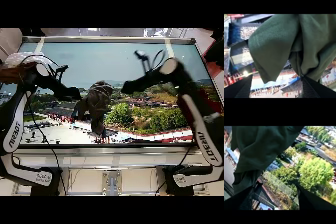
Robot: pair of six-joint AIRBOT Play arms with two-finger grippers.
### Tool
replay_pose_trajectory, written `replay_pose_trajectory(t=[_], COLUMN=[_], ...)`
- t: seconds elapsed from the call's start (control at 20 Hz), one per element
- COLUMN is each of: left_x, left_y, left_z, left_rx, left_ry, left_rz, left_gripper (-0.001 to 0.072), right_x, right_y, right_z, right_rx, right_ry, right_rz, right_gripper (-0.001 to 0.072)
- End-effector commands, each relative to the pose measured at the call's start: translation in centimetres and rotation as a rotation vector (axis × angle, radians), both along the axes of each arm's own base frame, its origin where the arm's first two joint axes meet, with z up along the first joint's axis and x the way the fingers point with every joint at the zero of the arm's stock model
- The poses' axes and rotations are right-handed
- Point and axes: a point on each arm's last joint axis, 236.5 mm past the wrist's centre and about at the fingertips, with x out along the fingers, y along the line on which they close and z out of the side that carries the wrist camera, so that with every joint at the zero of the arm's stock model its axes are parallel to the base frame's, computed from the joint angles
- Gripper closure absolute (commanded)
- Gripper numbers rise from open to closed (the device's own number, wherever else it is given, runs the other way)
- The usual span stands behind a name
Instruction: Fold the shirts.
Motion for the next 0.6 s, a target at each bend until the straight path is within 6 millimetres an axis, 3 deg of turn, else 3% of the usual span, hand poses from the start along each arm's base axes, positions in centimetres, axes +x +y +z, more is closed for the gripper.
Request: replay_pose_trajectory(t=[0.0,0.1,0.3,0.55], left_x=[-0.6,-0.6,0.6,1.7], left_y=[-1.1,-1.1,-1.1,-3.2], left_z=[-2.5,-3.1,-4.6,-4.6], left_rx=[-0.047,-0.046,-0.04,-0.14], left_ry=[0.056,0.056,0.031,0.002], left_rz=[-0.052,-0.077,-0.063,-0.047], left_gripper=[0.0007,0.0007,0.0007,0.0007], right_x=[-1.4,-2.0,-2.8,-2.3], right_y=[5.7,6.8,9.7,10.1], right_z=[-7.3,-9.4,-10.1,-10.8], right_rx=[-0.011,0.023,0.167,0.189], right_ry=[0.065,0.143,0.239,0.249], right_rz=[0.065,0.054,0.045,0.02], right_gripper=[0.0115,0.0116,0.0116,0.0117])
